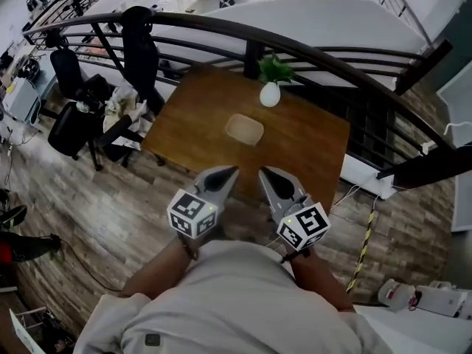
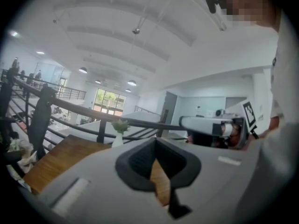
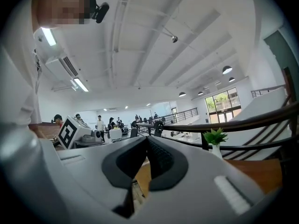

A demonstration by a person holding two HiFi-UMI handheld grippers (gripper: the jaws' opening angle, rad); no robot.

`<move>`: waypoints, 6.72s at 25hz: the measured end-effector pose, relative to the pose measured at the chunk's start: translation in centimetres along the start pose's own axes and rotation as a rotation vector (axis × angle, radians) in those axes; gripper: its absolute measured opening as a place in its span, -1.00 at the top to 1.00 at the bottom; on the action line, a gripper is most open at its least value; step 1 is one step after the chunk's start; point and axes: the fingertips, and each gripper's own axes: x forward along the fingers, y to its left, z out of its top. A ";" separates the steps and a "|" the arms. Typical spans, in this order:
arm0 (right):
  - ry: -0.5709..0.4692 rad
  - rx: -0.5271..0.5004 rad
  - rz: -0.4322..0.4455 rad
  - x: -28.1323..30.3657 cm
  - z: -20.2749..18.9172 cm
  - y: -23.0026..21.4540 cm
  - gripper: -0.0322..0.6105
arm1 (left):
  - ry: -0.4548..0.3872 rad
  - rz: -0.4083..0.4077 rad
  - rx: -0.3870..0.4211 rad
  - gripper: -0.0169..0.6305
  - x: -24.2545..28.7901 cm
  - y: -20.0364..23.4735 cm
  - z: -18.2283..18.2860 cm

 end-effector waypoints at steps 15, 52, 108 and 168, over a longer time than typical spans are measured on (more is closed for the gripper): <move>-0.044 -0.005 -0.257 12.8 3.9 -7.6 0.88 | 0.023 -0.225 0.124 0.94 6.2 12.9 7.4; 0.198 0.352 -0.324 14.9 -14.3 -27.2 0.88 | 0.335 -0.224 0.039 0.94 22.3 22.4 -6.3; 0.463 0.861 -0.072 20.8 -40.3 -32.2 0.67 | 0.557 -0.108 -0.074 0.94 27.9 29.0 -24.2; 0.299 0.148 -0.255 22.2 -11.7 -17.1 0.88 | 0.247 -0.309 0.041 0.94 13.1 23.6 -3.4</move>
